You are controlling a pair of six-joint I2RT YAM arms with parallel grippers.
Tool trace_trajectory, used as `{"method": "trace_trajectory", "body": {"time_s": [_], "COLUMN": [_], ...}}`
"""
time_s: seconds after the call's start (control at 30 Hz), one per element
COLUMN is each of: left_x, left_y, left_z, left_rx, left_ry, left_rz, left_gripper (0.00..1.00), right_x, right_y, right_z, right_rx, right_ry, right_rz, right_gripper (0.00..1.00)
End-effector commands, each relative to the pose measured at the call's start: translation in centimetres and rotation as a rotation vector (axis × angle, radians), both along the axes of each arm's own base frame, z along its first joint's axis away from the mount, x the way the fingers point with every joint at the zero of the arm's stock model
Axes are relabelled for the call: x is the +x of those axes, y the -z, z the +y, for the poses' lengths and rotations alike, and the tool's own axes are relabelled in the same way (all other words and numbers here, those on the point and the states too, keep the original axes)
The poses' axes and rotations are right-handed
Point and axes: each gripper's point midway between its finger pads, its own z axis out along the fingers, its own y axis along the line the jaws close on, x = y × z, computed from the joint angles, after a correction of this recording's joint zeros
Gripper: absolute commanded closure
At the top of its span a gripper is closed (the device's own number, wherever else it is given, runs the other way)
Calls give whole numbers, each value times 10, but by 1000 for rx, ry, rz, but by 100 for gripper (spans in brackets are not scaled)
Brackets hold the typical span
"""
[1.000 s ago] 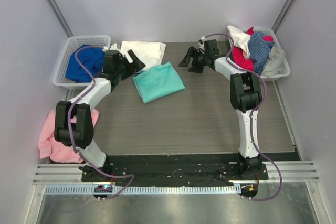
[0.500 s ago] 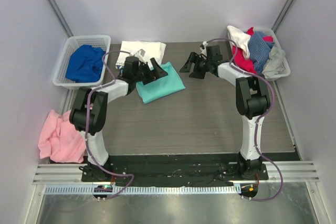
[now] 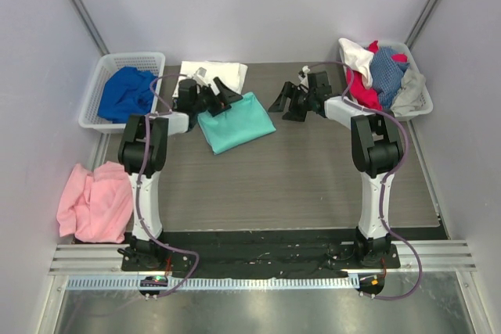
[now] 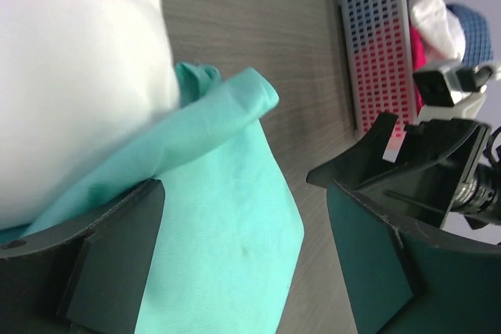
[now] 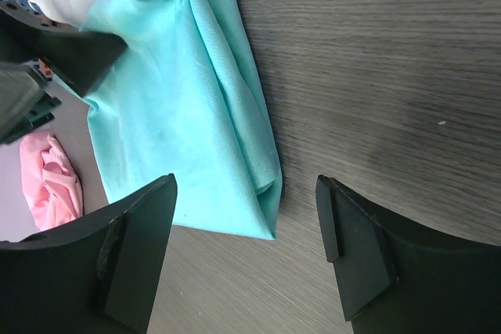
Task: Fold and stack the t-shirts
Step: Fold the tshirt
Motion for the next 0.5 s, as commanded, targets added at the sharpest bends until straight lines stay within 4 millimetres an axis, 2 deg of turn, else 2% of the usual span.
{"method": "trace_trajectory", "body": {"time_s": [0.0, 0.07, 0.2, 0.27, 0.4, 0.43, 0.47], "left_x": [26, 31, 39, 41, 42, 40, 37], "left_y": [-31, -27, -19, -24, -54, -71, -77], "left_z": [29, 41, 50, 52, 50, 51, 51], "left_rx": [-61, -58, -70, -87, -97, -101, -102], "left_ry": [-32, -53, -59, -54, -42, -41, -39], "left_rz": [-108, -107, -98, -105, -152, -179, -184], "left_gripper": [11, 11, 11, 12, 12, 12, 12], "right_x": [9, 9, 9, 8, 16, 21, 23], "right_y": [-34, -31, -32, -34, -52, -60, -66], "right_z": [5, 4, 3, 5, 4, 3, 5], "right_rx": [40, 38, 37, 40, 37, 35, 34], "right_ry": [-9, -8, -7, -12, 4, 11, 11], "right_rz": [-87, -83, -84, -89, -132, -154, -171], "right_gripper": [20, 20, 20, 20, 20, 20, 20]}}
